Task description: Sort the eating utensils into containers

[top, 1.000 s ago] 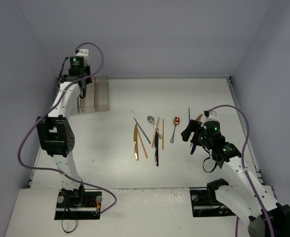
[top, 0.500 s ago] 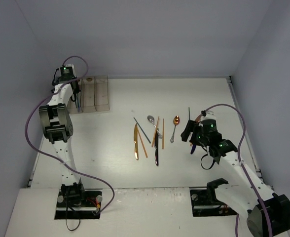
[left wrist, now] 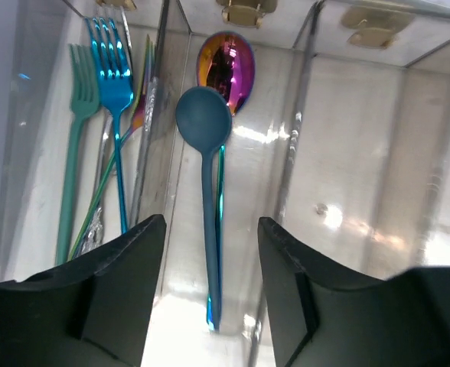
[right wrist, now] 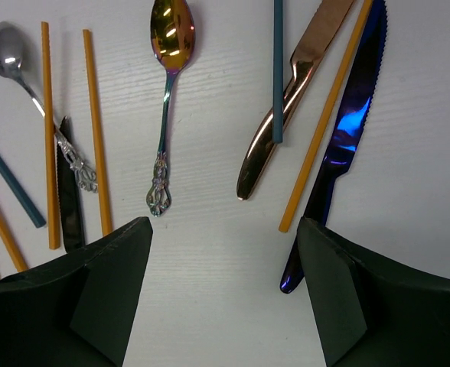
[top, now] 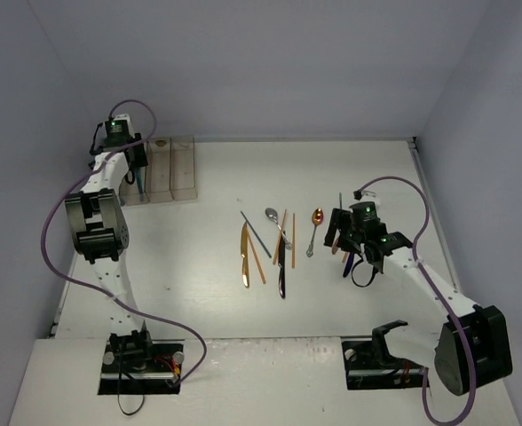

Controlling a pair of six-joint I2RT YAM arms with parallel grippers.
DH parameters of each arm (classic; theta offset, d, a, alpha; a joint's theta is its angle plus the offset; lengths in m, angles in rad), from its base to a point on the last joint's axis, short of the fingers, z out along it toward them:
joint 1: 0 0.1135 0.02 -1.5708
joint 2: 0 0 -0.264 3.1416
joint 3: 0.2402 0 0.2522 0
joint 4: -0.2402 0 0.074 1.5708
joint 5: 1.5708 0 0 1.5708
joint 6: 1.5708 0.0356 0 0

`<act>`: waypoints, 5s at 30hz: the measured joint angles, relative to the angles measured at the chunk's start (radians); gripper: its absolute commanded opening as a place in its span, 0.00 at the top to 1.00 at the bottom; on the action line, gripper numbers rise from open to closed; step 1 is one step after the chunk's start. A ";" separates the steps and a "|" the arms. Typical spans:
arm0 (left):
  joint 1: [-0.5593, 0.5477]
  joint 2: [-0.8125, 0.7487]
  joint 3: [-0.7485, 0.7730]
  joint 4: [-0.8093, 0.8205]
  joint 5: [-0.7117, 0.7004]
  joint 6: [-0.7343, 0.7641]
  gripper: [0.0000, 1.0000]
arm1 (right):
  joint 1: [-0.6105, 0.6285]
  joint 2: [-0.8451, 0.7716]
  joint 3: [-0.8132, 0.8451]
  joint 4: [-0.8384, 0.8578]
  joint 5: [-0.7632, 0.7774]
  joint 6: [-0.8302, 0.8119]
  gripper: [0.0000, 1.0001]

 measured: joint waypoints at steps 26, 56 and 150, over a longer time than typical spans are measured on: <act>-0.370 -0.870 -0.743 -0.008 0.164 -0.191 0.28 | 0.182 0.609 0.286 0.098 0.230 0.101 0.54; -0.751 -0.928 -0.852 0.199 0.258 -0.291 0.16 | 0.211 0.304 0.362 0.181 0.123 0.160 1.00; 0.028 0.005 -0.065 -0.080 0.018 0.093 0.44 | 0.065 -0.107 0.034 0.126 0.031 0.026 0.00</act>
